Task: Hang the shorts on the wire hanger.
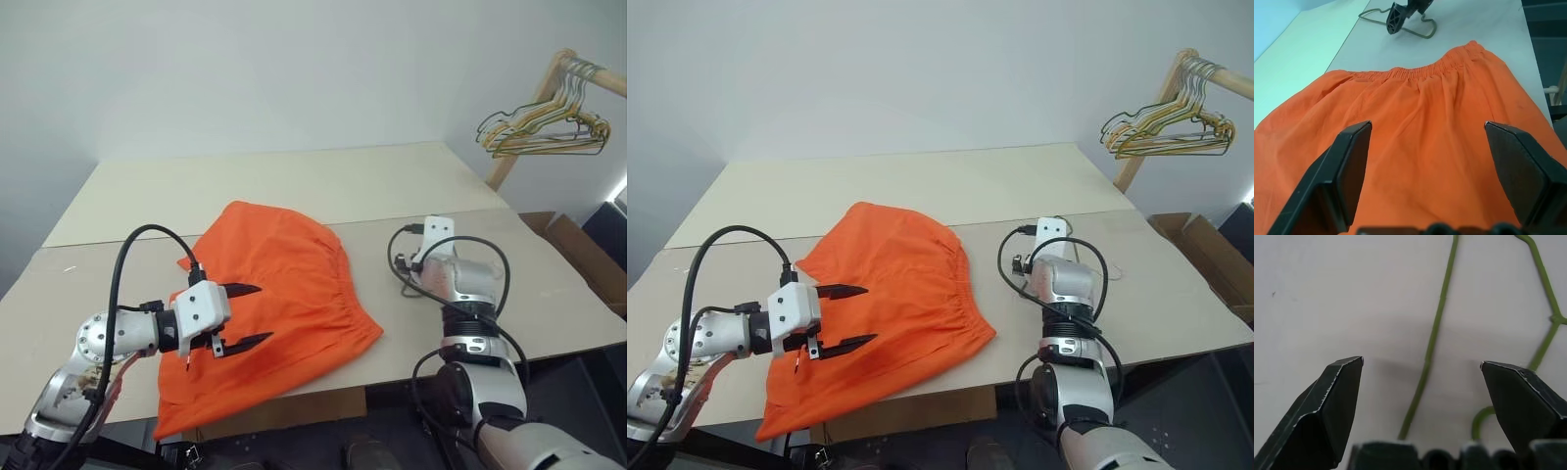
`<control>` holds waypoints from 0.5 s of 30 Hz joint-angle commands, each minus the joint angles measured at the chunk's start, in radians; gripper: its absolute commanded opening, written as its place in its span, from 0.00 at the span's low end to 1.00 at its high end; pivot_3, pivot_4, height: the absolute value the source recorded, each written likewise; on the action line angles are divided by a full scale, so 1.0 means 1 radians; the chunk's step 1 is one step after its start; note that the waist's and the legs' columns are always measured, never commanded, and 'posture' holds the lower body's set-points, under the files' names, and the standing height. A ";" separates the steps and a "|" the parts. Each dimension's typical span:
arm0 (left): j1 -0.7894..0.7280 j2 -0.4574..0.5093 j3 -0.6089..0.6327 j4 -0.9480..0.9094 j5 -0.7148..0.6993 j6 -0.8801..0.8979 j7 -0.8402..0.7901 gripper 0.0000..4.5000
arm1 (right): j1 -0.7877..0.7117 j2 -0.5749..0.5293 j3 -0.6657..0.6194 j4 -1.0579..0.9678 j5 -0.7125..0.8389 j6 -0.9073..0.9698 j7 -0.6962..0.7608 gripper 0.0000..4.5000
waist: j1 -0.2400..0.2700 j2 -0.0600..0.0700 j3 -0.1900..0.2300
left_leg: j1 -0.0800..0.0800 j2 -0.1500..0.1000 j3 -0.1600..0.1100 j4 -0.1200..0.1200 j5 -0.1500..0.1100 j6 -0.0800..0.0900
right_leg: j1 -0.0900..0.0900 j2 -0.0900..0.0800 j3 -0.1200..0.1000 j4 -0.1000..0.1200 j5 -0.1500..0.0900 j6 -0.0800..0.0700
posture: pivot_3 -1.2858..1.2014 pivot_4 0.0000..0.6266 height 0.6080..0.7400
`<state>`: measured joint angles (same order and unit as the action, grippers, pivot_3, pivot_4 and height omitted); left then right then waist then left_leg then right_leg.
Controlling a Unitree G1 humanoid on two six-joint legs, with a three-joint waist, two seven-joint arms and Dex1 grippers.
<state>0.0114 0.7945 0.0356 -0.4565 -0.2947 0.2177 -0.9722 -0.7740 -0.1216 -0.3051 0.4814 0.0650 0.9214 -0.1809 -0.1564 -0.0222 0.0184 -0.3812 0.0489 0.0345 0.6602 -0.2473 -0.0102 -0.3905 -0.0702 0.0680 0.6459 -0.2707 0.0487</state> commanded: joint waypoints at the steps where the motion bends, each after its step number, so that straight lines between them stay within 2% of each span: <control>1: -0.011 0.004 0.004 -0.019 0.012 -0.016 0.011 0.89 | -0.027 -0.003 0.018 0.044 -0.009 -0.063 -0.016 0.99 | 0.002 0.000 0.000 | 0.000 0.000 0.000 0.000 0.000 0.000 | 0.000 0.000 0.000 0.000 0.000 0.000 | 0.49 0.00 1.00; 8: 0.004 0.005 0.010 -0.031 0.025 -0.013 0.017 0.89 | 0.005 -0.033 0.111 0.122 -0.067 -0.082 -0.024 0.99 | 0.003 0.000 0.000 | 0.002 0.000 0.000 0.000 0.000 0.000 | 0.002 0.000 0.000 0.000 0.000 0.000 | 0.50 0.00 1.00; 15: 0.013 0.006 0.008 -0.036 0.030 -0.017 0.024 0.89 | 0.089 -0.070 0.127 -0.023 -0.066 -0.006 -0.016 0.99 | 0.017 0.000 0.000 | 0.002 -0.001 0.000 0.000 0.000 0.000 | 0.002 -0.001 -0.001 0.000 0.000 0.000 | 0.50 0.00 1.00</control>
<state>0.0338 0.7946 0.0348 -0.4618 -0.2708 0.2177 -0.9553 -0.7099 -0.1696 -0.1676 0.4910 0.0112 0.8646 -0.1953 -0.1397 -0.0225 0.0182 -0.3797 0.0480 0.0340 0.6602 -0.2473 -0.0102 -0.3884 -0.0714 0.0673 0.6454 -0.2709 0.0490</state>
